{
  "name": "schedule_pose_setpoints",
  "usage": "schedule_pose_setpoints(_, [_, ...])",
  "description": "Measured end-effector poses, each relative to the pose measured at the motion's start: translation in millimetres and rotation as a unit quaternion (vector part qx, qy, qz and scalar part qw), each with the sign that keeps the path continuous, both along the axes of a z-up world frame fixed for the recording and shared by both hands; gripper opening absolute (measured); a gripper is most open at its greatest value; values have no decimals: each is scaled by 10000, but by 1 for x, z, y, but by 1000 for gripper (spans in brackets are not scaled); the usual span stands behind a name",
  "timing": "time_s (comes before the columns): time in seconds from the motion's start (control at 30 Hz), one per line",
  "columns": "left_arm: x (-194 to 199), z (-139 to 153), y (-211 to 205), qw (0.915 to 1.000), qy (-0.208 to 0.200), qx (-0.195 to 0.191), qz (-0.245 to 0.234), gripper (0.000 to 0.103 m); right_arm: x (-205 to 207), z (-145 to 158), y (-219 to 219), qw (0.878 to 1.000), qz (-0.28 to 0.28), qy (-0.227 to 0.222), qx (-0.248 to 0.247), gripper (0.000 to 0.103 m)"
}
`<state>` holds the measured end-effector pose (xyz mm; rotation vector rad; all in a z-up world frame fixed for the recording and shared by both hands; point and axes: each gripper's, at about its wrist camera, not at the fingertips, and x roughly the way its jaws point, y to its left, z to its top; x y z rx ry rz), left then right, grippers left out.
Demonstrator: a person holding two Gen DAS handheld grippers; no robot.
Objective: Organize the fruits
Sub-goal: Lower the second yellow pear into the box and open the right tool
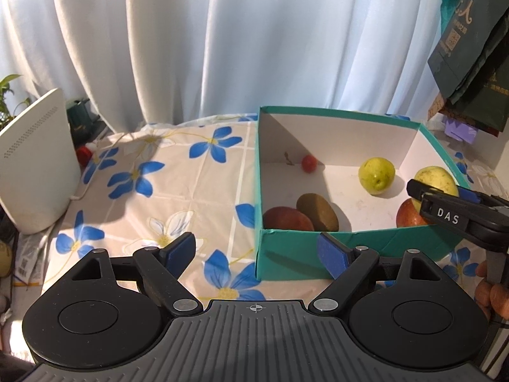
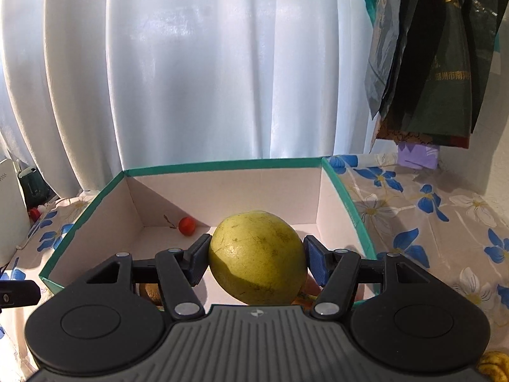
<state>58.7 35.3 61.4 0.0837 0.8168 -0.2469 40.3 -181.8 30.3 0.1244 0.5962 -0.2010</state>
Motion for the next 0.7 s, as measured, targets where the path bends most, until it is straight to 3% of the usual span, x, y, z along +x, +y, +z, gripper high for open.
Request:
schedule_pose_setpoints(0.13, [4,-5,-6,9999,87,94,-47,88,10,-18,5,9994,141,301,50,62])
schedule_pose_setpoints(0.2, [6,-8,-7,9998,128,122,-57,88,11,-23,11,9992,169,282,-234,62])
schedule_pose_setpoints(0.47, [10,-13,-12,9995,221,139,-148,88,15,-26,7,9993,272,254,-93,63])
schedule_pose_setpoints(0.6, [7,-15,-13,9994,223,126,-249,88,15,-25,5,9992,311,259,-55,70])
schedule_pose_setpoints(0.7, [4,-17,-12,9991,224,124,-348,88,5,-14,3,9999,151,-31,-71,72])
